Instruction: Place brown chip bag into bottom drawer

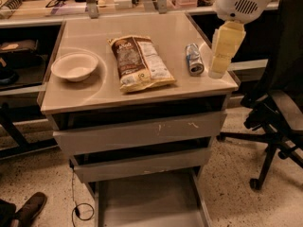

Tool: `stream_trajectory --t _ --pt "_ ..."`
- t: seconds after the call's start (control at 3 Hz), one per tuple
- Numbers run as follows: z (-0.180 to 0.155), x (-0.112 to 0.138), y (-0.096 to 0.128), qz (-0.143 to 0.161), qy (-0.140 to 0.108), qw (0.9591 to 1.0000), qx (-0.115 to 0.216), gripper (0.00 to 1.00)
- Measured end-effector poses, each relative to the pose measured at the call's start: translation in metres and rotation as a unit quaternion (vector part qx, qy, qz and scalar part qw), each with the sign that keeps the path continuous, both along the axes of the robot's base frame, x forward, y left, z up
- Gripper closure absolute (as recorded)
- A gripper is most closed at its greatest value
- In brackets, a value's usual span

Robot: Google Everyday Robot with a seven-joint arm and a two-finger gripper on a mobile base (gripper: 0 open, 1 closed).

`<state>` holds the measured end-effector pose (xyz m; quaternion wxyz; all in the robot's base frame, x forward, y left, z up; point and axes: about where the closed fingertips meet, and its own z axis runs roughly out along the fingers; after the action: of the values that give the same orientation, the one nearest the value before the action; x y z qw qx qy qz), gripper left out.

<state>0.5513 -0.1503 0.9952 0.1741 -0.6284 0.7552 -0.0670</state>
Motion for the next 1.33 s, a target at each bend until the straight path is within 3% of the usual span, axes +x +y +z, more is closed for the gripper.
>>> stream_trajectory --t 0.33,0.67,1.0,1.33 --pt "-0.011 0.013 0.017 0.014 -0.011 0.9998 0.012 0.0" --pt "-0.025 0.042 0.052 0.046 -0.025 0.9984 0.022 0.0" --pt "-0.032 0.06 0.074 0.056 -0.022 0.9969 0.051 0.0" --pt "-0.032 0.061 0.075 0.056 -0.021 0.9969 0.052 0.0"
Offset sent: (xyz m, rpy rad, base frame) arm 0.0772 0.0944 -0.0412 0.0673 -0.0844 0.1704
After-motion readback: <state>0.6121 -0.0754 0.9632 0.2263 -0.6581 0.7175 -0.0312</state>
